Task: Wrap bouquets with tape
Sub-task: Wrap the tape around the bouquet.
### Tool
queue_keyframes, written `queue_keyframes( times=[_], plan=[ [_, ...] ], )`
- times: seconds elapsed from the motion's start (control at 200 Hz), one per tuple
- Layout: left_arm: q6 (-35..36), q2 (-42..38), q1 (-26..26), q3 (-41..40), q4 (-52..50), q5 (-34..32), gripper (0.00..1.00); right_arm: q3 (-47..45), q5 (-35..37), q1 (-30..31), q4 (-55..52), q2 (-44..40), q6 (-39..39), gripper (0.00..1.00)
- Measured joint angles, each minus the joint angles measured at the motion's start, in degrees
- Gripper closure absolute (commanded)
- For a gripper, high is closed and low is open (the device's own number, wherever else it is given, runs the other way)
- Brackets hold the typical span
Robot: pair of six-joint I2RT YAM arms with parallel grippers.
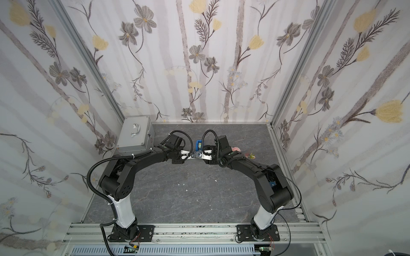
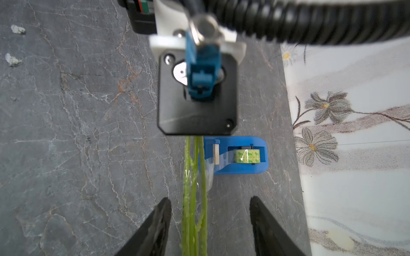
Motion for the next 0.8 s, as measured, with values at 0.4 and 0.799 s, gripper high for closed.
queue_keyframes(
  times=[0.4,0.799],
  plan=[
    [3.41,-3.19,-0.39,-7.72,13.66,-4.39,1.0,9.79,1.29,-0.31,-9.86,8.66,-1.07,0.5],
    [3.74,-5.53,-0.35,-11.34,17.18,-8.13,1.0,13.03,0.39,0.07,-11.72,11.56,-2.29,0.7]
  ],
)
